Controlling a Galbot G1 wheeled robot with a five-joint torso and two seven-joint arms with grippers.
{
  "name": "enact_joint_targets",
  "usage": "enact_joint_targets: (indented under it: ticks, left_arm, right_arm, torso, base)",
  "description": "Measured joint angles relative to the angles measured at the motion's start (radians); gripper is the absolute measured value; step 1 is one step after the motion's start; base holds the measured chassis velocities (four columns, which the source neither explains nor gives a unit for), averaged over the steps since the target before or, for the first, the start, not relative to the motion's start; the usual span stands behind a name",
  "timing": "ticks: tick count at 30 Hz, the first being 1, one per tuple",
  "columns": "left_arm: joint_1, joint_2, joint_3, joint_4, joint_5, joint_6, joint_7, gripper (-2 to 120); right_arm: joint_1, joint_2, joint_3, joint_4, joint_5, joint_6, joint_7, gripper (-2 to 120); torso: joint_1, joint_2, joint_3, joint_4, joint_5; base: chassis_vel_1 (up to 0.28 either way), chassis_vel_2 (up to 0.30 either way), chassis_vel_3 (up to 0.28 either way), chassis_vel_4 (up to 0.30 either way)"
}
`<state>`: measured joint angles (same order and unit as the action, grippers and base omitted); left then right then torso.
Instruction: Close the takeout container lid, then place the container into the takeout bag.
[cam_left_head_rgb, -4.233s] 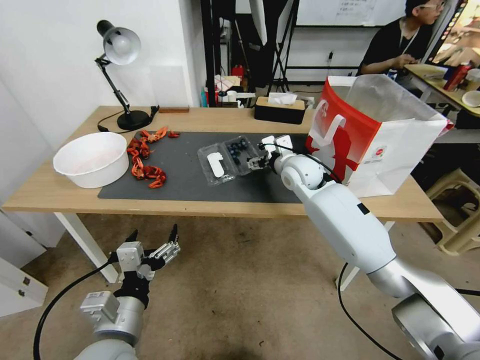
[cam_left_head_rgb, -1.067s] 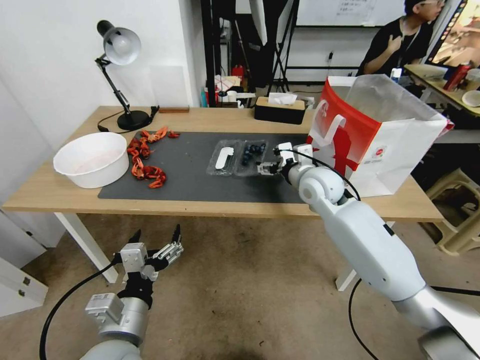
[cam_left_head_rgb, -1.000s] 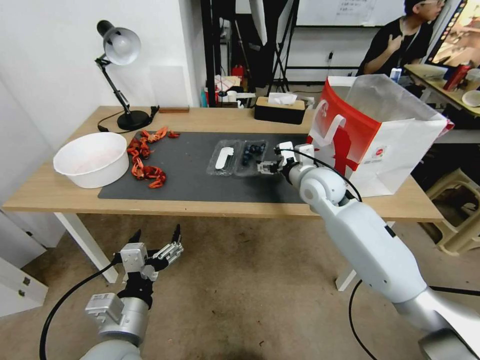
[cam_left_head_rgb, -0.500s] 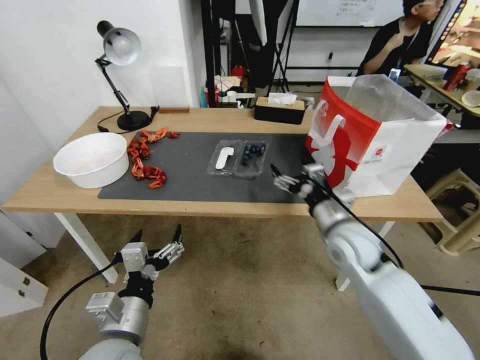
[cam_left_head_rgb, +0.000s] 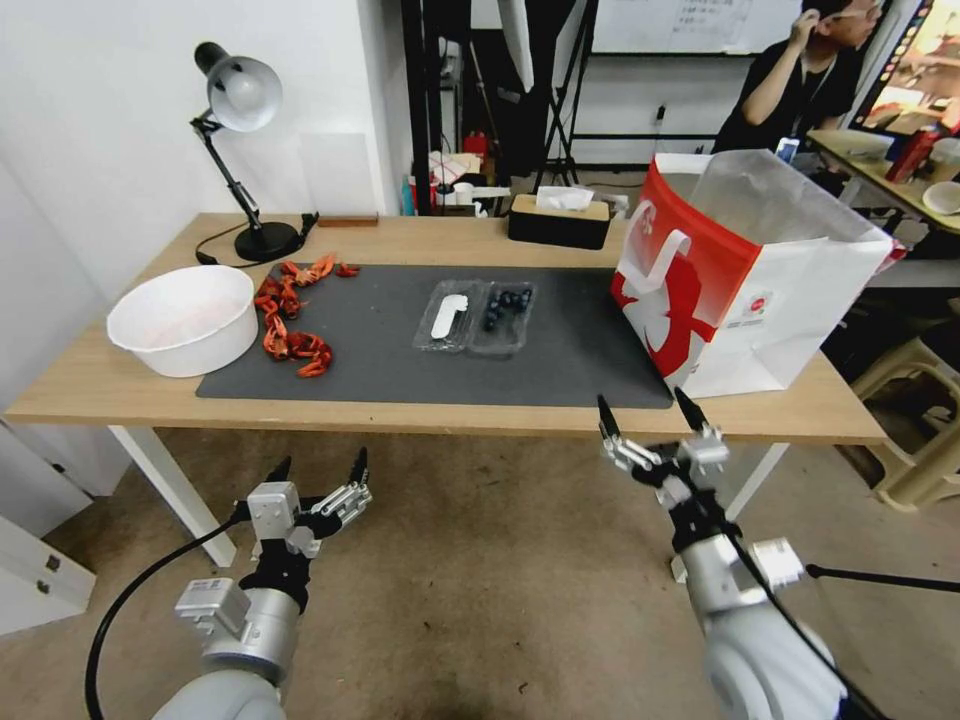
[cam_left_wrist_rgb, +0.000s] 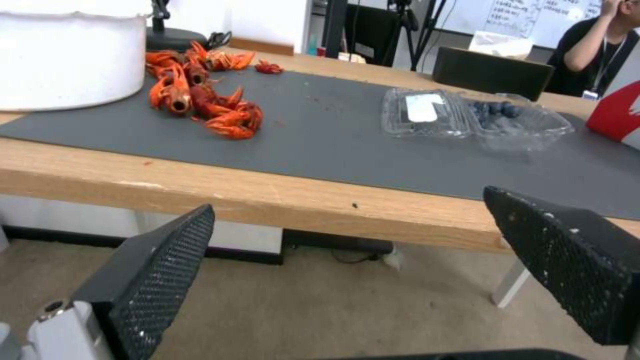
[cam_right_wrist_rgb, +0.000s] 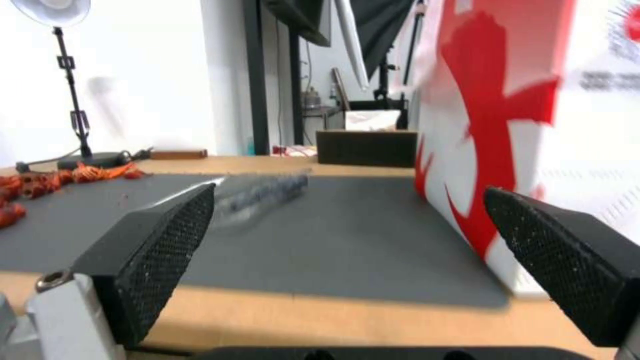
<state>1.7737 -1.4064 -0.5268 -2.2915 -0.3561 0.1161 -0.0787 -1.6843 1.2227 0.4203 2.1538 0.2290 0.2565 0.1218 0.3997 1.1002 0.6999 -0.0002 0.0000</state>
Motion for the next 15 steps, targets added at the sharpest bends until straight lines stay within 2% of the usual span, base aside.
enact_joint_targets:
  ticks: [6,15]
  left_arm:
    - [-0.006,0.006,0.005,0.002,-0.007,-0.001,0.001,100]
    - [-0.009,0.013,0.008,0.004,-0.020,-0.002,0.000,100]
  right_arm:
    - [-0.060,0.035,0.000,0.005,-0.028,0.028,-0.004,100]
    - [-0.070,0.043,-0.008,0.005,-0.043,0.024,-0.005,100]
  torso:
    - [0.000,0.000,0.000,0.0003,-0.0001]
    - [0.000,0.000,0.000,0.0003,0.0000]
  base:
    - [0.000,0.000,0.000,0.000]
    - [0.000,0.000,0.000,0.000]
